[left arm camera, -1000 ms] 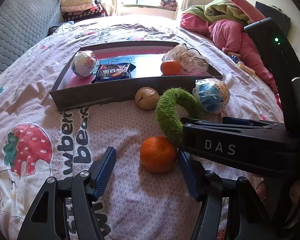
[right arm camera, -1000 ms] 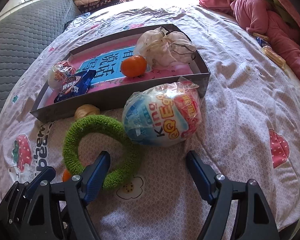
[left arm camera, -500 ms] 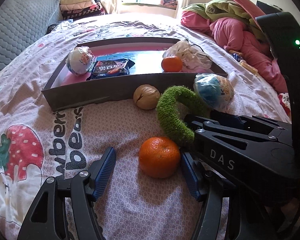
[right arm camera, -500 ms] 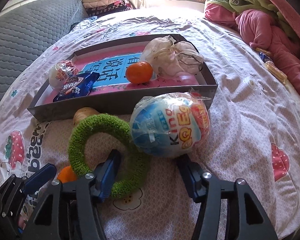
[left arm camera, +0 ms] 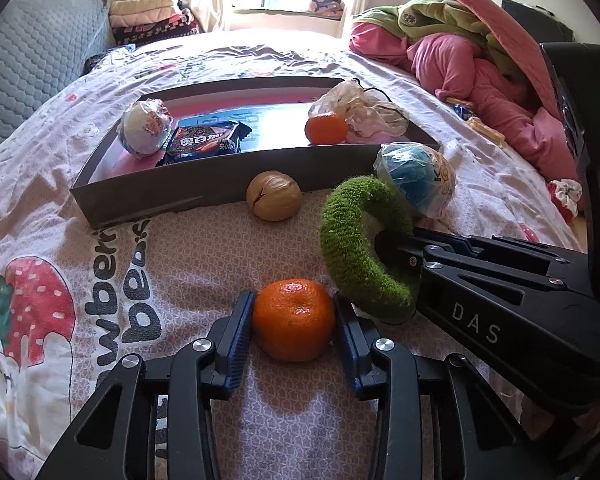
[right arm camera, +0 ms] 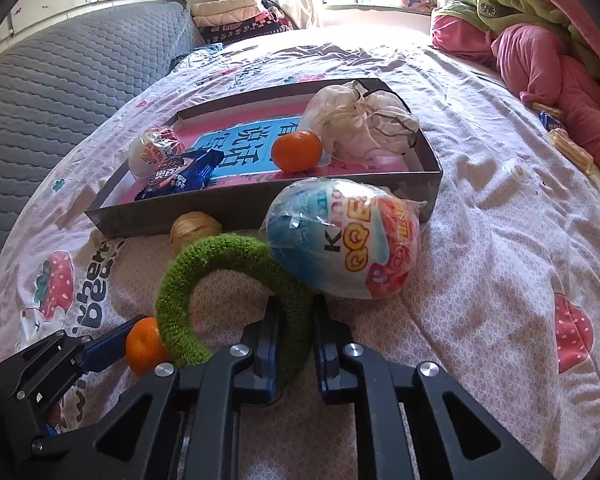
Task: Organize objects
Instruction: 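Grasp the green fuzzy ring with the right tool while the left tool grasps the orange, then lift the green ring and orange with both tools toward the tray box, then carry the green ring with the right tool while the left tool carries the orange over the tray, then open the right tool to drop the ring while the left tool releases the orange into the tray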
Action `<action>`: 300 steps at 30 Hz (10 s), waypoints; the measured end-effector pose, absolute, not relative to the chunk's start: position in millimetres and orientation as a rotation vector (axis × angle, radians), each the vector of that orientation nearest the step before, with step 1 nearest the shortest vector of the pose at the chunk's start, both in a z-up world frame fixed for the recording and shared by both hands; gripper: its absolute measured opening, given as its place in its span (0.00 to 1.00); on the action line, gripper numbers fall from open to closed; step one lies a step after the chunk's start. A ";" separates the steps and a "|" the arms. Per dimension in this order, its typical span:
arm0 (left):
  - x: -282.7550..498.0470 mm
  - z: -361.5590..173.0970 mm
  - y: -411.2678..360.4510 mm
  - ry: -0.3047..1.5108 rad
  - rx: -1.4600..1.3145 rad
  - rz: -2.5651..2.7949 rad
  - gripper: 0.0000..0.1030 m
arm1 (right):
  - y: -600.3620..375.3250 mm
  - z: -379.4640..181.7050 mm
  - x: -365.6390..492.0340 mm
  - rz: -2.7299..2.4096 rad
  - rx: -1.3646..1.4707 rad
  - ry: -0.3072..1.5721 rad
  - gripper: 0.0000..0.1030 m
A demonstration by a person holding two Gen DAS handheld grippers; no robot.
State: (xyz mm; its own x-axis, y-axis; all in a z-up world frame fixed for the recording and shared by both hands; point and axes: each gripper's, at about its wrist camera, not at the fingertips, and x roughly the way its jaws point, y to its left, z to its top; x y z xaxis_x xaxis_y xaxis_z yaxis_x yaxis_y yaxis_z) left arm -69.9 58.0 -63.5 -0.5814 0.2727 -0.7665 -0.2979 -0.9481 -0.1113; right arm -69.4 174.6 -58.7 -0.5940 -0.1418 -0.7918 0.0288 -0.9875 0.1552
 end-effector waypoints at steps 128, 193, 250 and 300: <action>-69.5 122.2 47.0 -0.003 -0.875 2.864 0.38 | 194.2 115.4 -32.2 -2.918 0.826 -0.137 0.13; -215.5 -0.5 70.9 -0.055 -1.095 2.745 0.39 | 229.7 -1.2 -162.4 -2.907 1.116 -0.092 0.13; -189.7 -21.5 91.5 0.027 -1.191 2.687 0.50 | 226.3 -2.5 -137.2 -2.902 1.154 -0.052 0.37; -95.6 -4.4 63.5 0.096 -1.194 2.714 0.58 | 215.2 -4.6 -52.1 -2.798 1.141 -0.026 0.76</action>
State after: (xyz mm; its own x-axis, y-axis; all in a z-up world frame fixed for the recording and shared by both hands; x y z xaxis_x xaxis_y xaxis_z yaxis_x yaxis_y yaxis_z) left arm -95.6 63.5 -4.4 -0.6631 0.1334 -0.7365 -0.1851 -0.9827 -0.0113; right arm -52.1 215.2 -4.6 -0.7087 -0.1171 -0.6957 0.1044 -0.9927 0.0608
